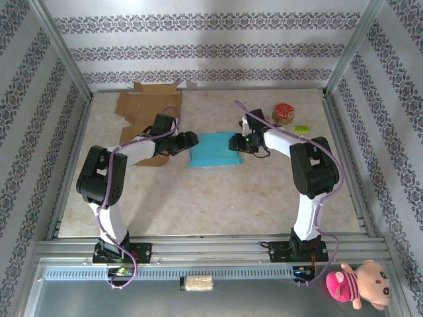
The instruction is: Fold the paper box
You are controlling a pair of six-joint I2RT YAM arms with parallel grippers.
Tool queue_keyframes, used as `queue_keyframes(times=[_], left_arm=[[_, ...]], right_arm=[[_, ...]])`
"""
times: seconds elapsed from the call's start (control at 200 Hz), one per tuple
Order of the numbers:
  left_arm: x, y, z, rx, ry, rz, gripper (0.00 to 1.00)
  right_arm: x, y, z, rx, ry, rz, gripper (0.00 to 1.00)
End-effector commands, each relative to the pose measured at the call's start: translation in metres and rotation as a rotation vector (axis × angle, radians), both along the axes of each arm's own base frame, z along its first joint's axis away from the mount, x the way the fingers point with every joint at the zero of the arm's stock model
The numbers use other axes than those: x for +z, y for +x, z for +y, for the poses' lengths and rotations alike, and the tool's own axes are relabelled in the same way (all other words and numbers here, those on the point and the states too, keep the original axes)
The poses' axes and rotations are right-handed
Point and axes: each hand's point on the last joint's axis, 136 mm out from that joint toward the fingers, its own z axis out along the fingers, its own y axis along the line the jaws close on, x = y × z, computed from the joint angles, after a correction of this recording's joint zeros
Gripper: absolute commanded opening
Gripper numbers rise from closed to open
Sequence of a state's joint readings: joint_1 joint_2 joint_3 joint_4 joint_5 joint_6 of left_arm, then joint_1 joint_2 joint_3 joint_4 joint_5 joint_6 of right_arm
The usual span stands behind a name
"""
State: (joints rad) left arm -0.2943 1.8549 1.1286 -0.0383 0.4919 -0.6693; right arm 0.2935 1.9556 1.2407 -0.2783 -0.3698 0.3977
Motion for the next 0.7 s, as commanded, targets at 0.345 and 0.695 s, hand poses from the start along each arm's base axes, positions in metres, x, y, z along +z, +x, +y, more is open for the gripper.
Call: queue_keyframes(times=[0.345, 0.695], left_arm=[[-0.002, -0.008, 0.010, 0.011, -0.097, 0.001, 0.77], [0.018, 0.005, -0.014, -0.014, -0.350, -0.122, 0.79]], right_arm=[[-0.030, -0.025, -0.016, -0.093, 0.290, 0.083, 0.20], [-0.035, -0.025, -0.036, -0.155, 0.335, 0.096, 0.18]])
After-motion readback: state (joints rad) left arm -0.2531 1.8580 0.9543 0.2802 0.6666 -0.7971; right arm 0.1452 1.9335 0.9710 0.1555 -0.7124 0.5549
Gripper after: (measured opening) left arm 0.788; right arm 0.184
